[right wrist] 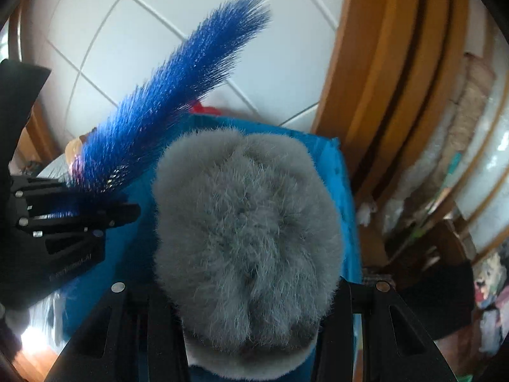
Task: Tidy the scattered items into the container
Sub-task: 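Carry the duster and grey plush in both tools over the blue crate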
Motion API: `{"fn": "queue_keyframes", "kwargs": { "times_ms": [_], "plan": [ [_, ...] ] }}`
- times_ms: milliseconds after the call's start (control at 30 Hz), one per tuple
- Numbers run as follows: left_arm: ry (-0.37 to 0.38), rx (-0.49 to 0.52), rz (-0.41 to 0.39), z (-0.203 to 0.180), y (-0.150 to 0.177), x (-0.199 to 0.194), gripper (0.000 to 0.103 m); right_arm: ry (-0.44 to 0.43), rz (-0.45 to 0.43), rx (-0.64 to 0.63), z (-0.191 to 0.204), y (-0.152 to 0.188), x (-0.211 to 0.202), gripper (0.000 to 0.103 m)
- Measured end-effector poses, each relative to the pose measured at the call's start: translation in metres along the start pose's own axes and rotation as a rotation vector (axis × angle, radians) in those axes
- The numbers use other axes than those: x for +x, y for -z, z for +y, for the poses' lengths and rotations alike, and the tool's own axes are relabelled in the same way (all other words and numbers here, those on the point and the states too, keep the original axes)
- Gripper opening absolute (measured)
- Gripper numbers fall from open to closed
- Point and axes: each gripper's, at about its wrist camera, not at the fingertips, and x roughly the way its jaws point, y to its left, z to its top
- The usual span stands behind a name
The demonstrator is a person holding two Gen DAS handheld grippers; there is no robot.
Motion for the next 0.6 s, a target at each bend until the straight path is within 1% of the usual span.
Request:
{"fn": "queue_keyframes", "kwargs": {
  "times_ms": [133, 233, 267, 467, 600],
  "plan": [
    [-0.051, -0.05, 0.074, 0.008, -0.014, 0.05, 0.013, -0.047, 0.061, -0.008, -0.011, -0.021, 0.056, 0.042],
    [-0.088, -0.073, 0.121, 0.018, -0.02, 0.087, 0.013, -0.06, 0.105, -0.006, -0.015, -0.03, 0.093, 0.042],
    [-0.102, -0.079, 0.137, 0.022, -0.021, 0.099, 0.013, -0.077, 0.122, -0.002, -0.015, -0.033, 0.108, 0.042],
    [-0.164, -0.116, 0.221, 0.049, -0.025, 0.158, 0.013, -0.112, 0.187, -0.009, -0.007, -0.042, 0.163, 0.042],
    [-0.182, -0.134, 0.267, 0.063, -0.025, 0.19, 0.013, -0.115, 0.235, -0.031, 0.007, -0.043, 0.198, 0.042]
  ]
}}
